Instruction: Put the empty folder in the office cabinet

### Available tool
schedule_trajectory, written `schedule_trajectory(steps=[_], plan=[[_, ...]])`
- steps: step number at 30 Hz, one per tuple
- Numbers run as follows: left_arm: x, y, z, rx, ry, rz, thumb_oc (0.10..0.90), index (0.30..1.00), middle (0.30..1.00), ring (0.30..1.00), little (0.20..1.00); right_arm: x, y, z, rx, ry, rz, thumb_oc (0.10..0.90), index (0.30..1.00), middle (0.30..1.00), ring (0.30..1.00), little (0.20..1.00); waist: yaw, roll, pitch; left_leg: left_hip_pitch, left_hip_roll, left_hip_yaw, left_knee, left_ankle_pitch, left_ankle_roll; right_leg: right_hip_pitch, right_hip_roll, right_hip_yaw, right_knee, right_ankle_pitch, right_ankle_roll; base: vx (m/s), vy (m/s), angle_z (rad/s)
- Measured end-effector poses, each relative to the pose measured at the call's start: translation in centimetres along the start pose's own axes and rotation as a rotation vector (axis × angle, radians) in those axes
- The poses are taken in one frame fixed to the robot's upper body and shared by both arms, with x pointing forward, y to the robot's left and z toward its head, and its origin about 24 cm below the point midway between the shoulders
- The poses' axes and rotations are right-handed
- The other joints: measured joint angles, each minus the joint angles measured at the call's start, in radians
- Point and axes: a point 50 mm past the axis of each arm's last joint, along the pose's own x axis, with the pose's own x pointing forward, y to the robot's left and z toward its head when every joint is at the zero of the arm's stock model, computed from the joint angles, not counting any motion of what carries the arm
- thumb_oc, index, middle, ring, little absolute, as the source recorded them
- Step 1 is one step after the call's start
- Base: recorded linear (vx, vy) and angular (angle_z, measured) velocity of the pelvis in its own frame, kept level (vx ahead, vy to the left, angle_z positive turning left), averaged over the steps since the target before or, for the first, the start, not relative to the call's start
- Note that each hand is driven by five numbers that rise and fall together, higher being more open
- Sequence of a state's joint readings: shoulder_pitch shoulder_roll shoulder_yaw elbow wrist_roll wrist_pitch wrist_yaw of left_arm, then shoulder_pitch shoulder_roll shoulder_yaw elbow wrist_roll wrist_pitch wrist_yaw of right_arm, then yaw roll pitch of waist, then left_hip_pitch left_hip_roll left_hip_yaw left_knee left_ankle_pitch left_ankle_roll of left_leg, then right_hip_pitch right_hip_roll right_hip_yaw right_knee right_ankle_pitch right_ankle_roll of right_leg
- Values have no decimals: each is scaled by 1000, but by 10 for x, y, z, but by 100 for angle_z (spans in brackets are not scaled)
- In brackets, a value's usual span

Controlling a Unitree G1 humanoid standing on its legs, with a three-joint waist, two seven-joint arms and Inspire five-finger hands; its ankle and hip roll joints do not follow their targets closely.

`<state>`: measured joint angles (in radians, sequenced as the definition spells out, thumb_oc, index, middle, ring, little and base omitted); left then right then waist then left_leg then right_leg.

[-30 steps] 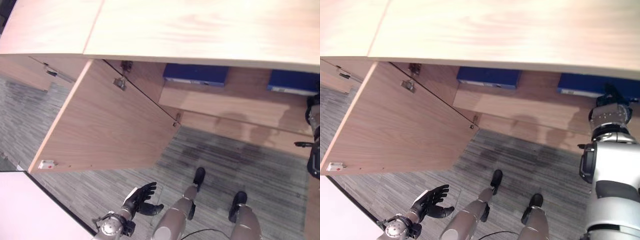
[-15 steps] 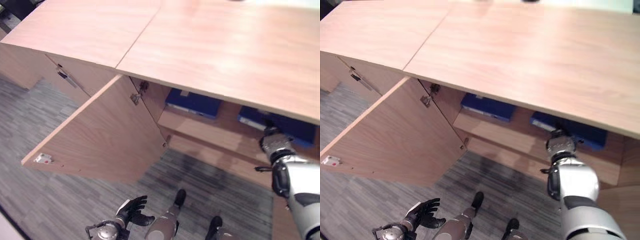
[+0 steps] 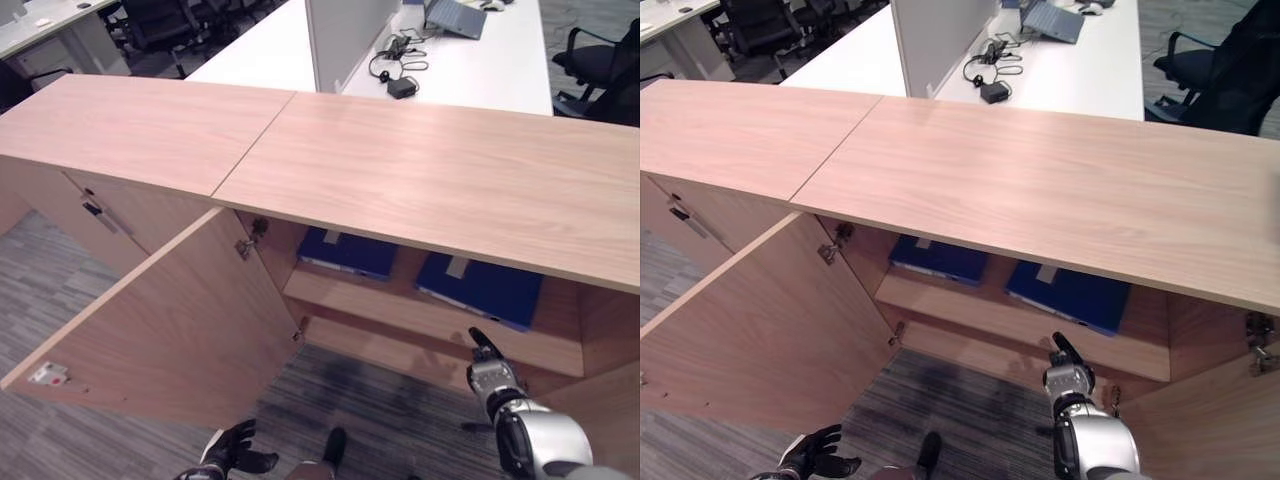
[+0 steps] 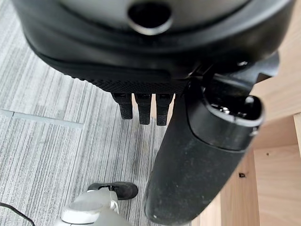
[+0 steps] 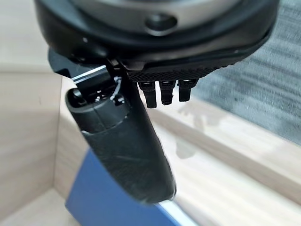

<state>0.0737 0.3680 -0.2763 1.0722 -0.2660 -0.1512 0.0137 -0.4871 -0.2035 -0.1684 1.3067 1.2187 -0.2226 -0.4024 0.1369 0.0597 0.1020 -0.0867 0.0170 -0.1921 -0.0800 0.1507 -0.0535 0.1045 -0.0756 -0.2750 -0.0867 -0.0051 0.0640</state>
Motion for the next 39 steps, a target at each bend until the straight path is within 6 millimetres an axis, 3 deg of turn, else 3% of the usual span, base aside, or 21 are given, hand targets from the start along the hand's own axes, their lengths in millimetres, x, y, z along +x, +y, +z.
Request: schedule_trajectory(steps=[8, 9, 10, 13, 15, 16, 17, 18, 22, 25, 32, 39], plan=[[-7, 5, -29, -22, 105, 34, 800, 900, 900, 900, 900, 7, -46, -7, -30, 0, -66, 800, 900, 900, 900, 900, -24, -12, -27, 22, 15, 20, -1, -8, -2, 12, 11, 20, -2, 6, -9, 2, -13, -9], [-9, 6, -33, -31, 119, 43, 800, 900, 900, 900, 900, 8, -50, -8, -37, 0, -70, 726, 789, 789, 789, 789, -23, -15, -37, 22, 16, 20, -2, -8, -2, 12, 11, 20, -2, 6, -9, -38, 11, -2], [-9, 6, -35, -43, 129, 50, 800, 900, 900, 900, 900, 7, -47, -7, -45, -8, -49, 400, 300, 300, 300, 300, -27, -13, -41, 25, 16, 21, -4, -8, -2, 13, 11, 21, -5, 6, -10, -38, 16, -3], [-12, 3, -42, -58, 137, 51, 800, 900, 900, 900, 900, -1, -35, 1, -122, -88, 118, 400, 300, 300, 300, 300, -43, -5, -46, 27, 16, 22, -4, -15, -2, 10, 10, 23, -7, 7, -12, -43, 24, -1], [-16, 0, -47, -87, 135, 48, 800, 900, 900, 900, 900, -20, -28, 9, -223, -200, 318, 400, 300, 300, 300, 300, -57, 2, -50, 30, 15, 26, -5, -16, -2, 11, 9, 24, -7, 6, -12, -39, 10, -3], [-17, 0, -49, -83, 138, 46, 800, 900, 900, 900, 900, -23, -29, 14, -321, -250, 359, 400, 300, 300, 300, 300, -59, 1, -51, 33, 16, 26, -5, -16, -2, 15, 9, 25, -7, 7, -11, 0, 0, 0], [-17, 0, -48, -81, 132, 45, 800, 900, 900, 900, 900, -31, -28, 29, -602, -379, 428, 400, 300, 300, 300, 300, -56, 4, -50, 33, 14, 25, -5, -17, 0, 18, 8, 22, -7, 6, -11, 0, 0, 0], [-20, 1, -53, -71, 140, 46, 800, 900, 900, 900, 900, -32, -24, 40, -756, -474, 446, 400, 300, 300, 300, 300, -63, 2, -50, 34, 15, 26, -5, -14, -1, 21, 9, 23, -7, 8, -10, 0, 0, 0], [-20, 0, -53, -51, 127, 27, 800, 900, 900, 900, 900, -44, -6, 88, -1104, -789, 454, 400, 300, 300, 300, 300, -74, 3, -50, 33, 16, 22, -5, -17, -2, 21, 10, 22, -7, 7, -10, -7, -3, 2], [-21, -2, -53, -24, 124, 6, 800, 900, 900, 900, 900, -52, 10, 106, -1240, -951, 449, 400, 300, 300, 300, 300, -80, 0, -49, 35, 17, 22, -5, -17, -2, 19, 12, 22, -7, 7, -10, 0, 0, 0], [-16, -6, -39, 9, 63, -50, 800, 900, 900, 900, 900, -49, 51, 102, -1382, -995, 459, 400, 300, 300, 300, 300, -43, 12, -34, 20, 16, 8, -5, -3, -6, 14, 13, 9, -8, 7, -8, -12, -2, 5], [-5, -16, -3, 61, -54, -102, 800, 900, 900, 900, 900, -43, 76, 96, -1477, -946, 441, 400, 300, 300, 300, 300, 21, 53, 67, -52, 11, -44, 0, 32, -12, -33, 21, -41, -1, 14, -10, -82, 16, 23]])
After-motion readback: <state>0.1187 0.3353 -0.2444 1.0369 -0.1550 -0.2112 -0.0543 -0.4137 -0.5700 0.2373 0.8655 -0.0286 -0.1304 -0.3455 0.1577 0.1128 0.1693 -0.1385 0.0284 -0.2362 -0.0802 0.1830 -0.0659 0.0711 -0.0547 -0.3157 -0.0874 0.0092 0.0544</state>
